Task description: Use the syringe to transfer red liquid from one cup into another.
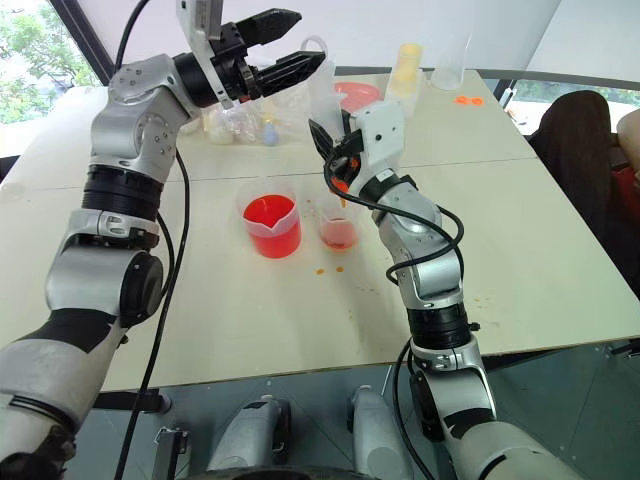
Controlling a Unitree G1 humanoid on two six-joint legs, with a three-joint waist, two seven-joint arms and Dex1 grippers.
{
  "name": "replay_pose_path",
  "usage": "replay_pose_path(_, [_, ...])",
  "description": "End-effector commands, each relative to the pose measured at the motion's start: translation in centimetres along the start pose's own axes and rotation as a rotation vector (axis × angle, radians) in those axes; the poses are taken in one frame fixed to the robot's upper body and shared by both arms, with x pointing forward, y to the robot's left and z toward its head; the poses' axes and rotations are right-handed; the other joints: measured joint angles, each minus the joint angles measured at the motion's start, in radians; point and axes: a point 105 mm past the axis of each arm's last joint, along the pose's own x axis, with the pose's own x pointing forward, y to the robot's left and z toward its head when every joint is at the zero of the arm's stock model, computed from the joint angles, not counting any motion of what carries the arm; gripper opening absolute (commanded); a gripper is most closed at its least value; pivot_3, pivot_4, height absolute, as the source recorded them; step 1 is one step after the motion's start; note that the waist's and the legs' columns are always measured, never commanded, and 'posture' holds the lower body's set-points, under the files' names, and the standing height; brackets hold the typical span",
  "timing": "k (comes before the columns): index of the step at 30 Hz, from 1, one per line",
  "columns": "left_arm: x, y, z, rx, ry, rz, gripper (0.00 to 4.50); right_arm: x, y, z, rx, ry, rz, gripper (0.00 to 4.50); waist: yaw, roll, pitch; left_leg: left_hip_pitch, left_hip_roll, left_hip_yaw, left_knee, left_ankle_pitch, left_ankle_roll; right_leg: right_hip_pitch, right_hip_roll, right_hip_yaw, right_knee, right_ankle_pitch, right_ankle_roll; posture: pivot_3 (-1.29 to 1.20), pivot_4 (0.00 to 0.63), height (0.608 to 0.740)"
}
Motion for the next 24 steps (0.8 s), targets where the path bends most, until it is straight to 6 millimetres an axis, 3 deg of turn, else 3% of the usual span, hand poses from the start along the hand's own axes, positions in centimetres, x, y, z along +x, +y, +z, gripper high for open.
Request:
replay_pose_path(1, [0.3,0.7,1.9,0.070,-0.035,0.011,3.85,-0.2,0.1,1.9,-0.024,-0.085,-0.008,1.39,0.001,0.000,0.000,0.000,0.000,0.000,0.000,0.000,0.000,0.000,0.000,0.000,0.000,0.000,0.000,0.00,0.150,0.740])
replay_pose_path(14, [-0.2,1.1,1.3,0.140,0.033,-0.013,3.85,-0.3,0.2,1.6,0.010,-0.088,-0.042,1.39,0.001,0.000,0.000,0.000,0.000,0.000,0.000,0.000,0.000,0.000,0.000,0.000,0.000,0.000,0.000,0.00,0.150,0.740])
replay_pose_path(23, [1.5,0.2,0.6,0.172,0.039,-0.016,3.85,-0.4,1.4,1.1,-0.015,-0.073,0.008,1.39,0.003,0.000,0.000,-0.001,0.000,0.000,0.000,0.000,0.000,0.000,0.000,0.000,0.000,0.000,0.000,0.00,0.150,0.740])
replay_pose_path(24, [1.7,0.0,0.5,0.177,0.040,-0.021,3.31,-0.4,1.5,1.1,-0.015,-0.074,0.008,1.39,0.003,0.000,0.000,-0.001,0.000,0.000,0.000,0.000,0.000,0.000,0.000,0.000,0.000,0.000,0.000,0.00,0.150,0.740])
